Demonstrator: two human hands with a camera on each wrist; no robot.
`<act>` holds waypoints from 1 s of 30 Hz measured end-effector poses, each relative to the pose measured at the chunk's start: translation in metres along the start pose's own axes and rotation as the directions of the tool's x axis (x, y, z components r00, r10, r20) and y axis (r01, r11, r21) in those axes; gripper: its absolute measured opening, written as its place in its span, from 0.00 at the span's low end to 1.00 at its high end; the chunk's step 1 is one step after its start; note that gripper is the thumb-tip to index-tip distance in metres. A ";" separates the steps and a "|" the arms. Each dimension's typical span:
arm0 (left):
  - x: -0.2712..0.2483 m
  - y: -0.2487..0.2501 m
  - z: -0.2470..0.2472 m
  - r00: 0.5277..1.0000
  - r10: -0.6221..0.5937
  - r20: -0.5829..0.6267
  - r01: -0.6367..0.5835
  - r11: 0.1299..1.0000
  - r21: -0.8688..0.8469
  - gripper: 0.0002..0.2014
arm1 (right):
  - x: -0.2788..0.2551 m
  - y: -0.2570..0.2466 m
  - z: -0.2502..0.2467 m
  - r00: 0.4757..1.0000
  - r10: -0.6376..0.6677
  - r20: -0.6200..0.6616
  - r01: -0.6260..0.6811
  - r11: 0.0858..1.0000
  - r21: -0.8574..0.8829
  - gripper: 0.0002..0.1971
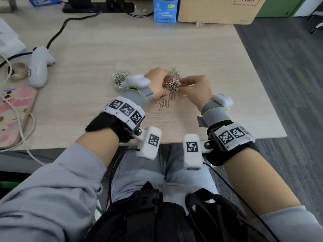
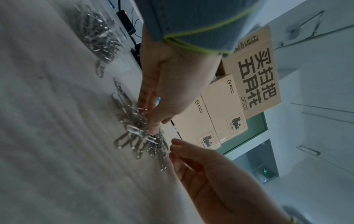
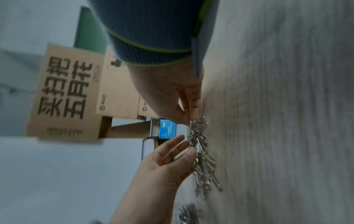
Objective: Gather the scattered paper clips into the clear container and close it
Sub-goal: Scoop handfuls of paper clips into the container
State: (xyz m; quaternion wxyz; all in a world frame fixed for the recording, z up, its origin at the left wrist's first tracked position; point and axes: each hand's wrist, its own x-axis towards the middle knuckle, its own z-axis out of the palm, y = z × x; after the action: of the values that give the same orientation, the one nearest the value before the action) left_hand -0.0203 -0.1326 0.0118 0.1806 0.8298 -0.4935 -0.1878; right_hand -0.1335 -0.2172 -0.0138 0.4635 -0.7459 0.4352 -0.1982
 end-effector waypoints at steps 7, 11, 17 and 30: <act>0.010 0.006 -0.002 0.998 0.000 0.069 -0.010 0.989 0.146 0.44 | 0.004 0.009 -0.012 0.974 0.206 0.091 -0.217 0.750 0.625 0.15; 0.014 0.002 0.009 0.999 0.013 -0.039 -0.012 1.000 0.024 0.31 | 0.004 0.007 -0.014 0.950 0.197 0.242 -0.311 0.537 0.784 0.13; 0.026 0.001 0.010 0.992 -0.003 -0.126 -0.010 0.995 -0.098 0.14 | 0.011 0.009 -0.018 0.918 0.201 0.341 -0.395 0.406 0.824 0.12; 0.041 -0.004 -0.010 0.981 -0.021 -0.194 -0.033 0.962 -0.269 0.06 | 0.026 0.005 -0.022 0.888 0.288 0.359 -0.432 0.251 0.866 0.13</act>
State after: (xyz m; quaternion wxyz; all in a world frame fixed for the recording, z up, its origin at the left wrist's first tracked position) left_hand 0.0055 -0.1662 0.0127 0.3407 0.8101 -0.4456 -0.1708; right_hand -0.1372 -0.2515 -0.0098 0.8618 -0.2382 0.3713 -0.2502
